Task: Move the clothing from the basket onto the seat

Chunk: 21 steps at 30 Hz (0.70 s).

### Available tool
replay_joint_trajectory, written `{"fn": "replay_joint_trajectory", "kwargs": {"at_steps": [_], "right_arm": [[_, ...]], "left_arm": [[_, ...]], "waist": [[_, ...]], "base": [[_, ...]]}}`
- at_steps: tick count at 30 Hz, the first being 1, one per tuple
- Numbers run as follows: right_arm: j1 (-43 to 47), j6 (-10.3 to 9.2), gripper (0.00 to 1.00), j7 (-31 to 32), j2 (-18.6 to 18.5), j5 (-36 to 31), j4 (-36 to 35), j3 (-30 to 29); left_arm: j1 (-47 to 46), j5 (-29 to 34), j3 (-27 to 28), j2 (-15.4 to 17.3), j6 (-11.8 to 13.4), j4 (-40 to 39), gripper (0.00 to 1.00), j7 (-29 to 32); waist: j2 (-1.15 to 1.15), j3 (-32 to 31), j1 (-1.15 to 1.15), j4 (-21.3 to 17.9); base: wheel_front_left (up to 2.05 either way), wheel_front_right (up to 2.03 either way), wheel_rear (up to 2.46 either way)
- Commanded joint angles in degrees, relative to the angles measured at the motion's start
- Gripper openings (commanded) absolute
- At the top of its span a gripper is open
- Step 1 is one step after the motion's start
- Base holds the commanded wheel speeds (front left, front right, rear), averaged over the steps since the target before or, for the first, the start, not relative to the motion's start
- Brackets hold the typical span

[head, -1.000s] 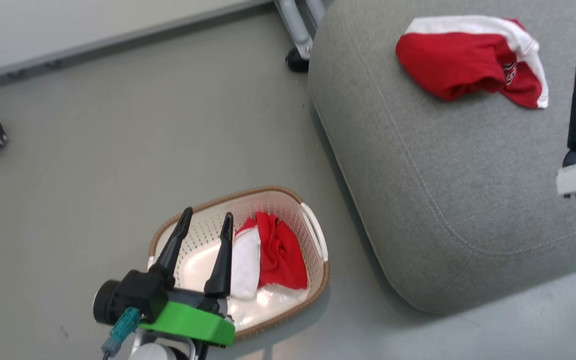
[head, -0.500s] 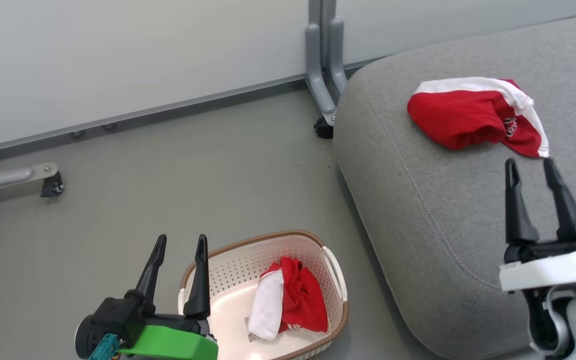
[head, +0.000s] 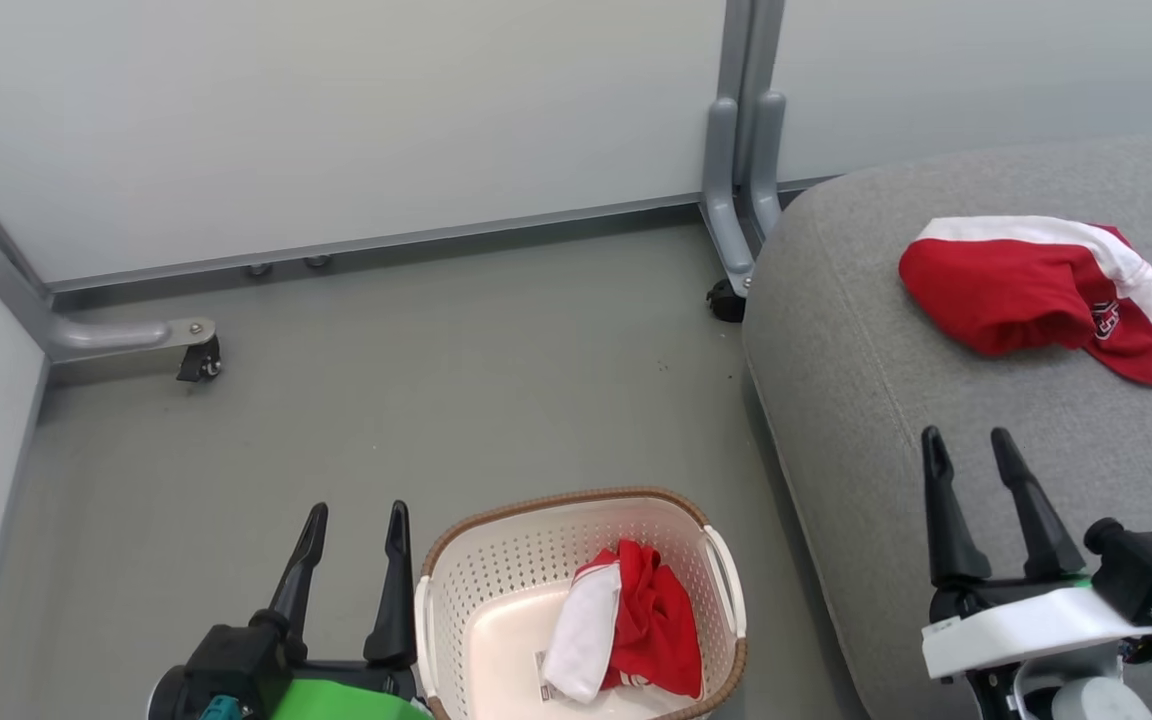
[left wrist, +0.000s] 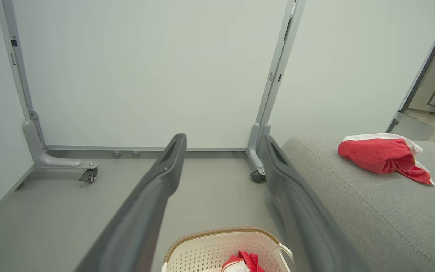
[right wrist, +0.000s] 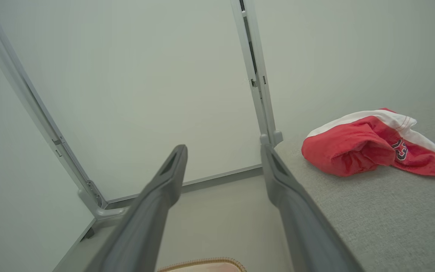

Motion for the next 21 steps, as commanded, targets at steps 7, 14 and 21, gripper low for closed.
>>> {"fn": "replay_joint_trajectory", "kwargs": {"at_steps": [7, 14, 21], "right_arm": [[1.93, 0.00, 1.00, -0.17, -0.11, -3.83, 1.37, 1.42], [2.53, 0.00, 1.00, -0.17, 0.43, -4.60, 2.12, 1.53], [2.15, 0.00, 1.00, -0.17, 1.03, -3.42, 2.52, 0.52]], "left_arm": [[1.96, -1.21, -0.25, 0.19, 0.95, 0.06, 1.00, -0.02], [2.25, -1.20, 0.07, 0.19, 0.99, 0.01, 1.00, -0.02], [2.26, -1.01, 0.23, 0.19, 0.61, 0.20, 1.00, -0.02]], "waist": [[0.00, -1.78, 0.00, 2.86], [0.00, -2.17, 0.00, 3.46], [0.00, -2.21, 0.00, 3.30]], "base": [[0.00, 0.00, 0.00], [0.00, 0.00, 0.00], [0.00, 0.00, 0.00]]}}
